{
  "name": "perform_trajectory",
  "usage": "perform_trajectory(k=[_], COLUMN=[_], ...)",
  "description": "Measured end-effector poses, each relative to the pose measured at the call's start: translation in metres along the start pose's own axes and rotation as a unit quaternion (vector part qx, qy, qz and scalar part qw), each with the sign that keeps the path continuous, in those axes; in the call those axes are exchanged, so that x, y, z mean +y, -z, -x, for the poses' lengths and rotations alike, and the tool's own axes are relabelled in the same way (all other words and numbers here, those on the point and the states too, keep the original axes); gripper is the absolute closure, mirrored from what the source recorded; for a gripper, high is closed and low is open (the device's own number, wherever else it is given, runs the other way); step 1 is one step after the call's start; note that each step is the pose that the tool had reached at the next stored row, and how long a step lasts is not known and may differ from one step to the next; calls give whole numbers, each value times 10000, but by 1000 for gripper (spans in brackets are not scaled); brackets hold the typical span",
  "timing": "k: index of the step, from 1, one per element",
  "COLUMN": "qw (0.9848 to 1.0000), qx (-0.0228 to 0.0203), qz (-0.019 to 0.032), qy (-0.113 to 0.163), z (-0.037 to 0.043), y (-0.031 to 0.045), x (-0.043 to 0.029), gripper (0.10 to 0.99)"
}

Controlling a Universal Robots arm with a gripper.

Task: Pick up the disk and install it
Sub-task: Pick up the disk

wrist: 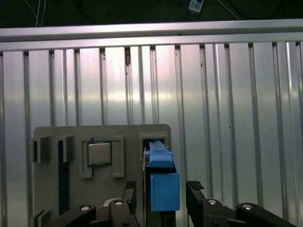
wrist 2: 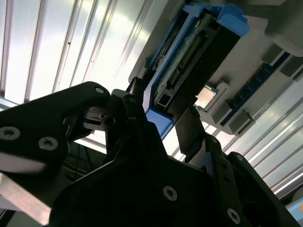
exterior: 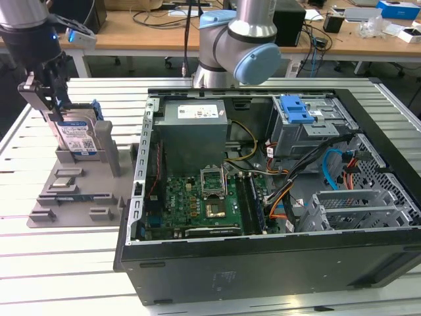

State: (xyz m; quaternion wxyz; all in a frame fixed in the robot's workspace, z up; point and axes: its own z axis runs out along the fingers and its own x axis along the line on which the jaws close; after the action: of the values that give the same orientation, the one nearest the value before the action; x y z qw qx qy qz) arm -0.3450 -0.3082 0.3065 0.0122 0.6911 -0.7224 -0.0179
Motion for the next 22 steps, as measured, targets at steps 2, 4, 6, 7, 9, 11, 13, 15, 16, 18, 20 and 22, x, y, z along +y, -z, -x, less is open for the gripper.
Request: perform_trajectory(k=[2,4,6,7,9,11,13,15,16,18,20,22], qw=[10000,10000,10000,10000,10000,9999,9999,9999,9999,9999,9999,9999], qx=[0,0,4,5,0,-3,-3,-3,-3,-3,-2,-3], qz=[0,0,0,0,-95,-170,-171,-172,-172,-171,-171,-172], qy=[0,0,0,0,-1,1,2,0,1,2,1,1], z=[5,5,5,5,6,5,4,4,4,2,3,3], y=[-40,-116,-121,-121,-123,-123,-123,-124,-129,-155,-155,-157], x=[-1,-4,-4,-4,-3,-4,-4,8,26,36,36,36], gripper=[545,545,545,545,545,545,545,545,545,545,545,545])
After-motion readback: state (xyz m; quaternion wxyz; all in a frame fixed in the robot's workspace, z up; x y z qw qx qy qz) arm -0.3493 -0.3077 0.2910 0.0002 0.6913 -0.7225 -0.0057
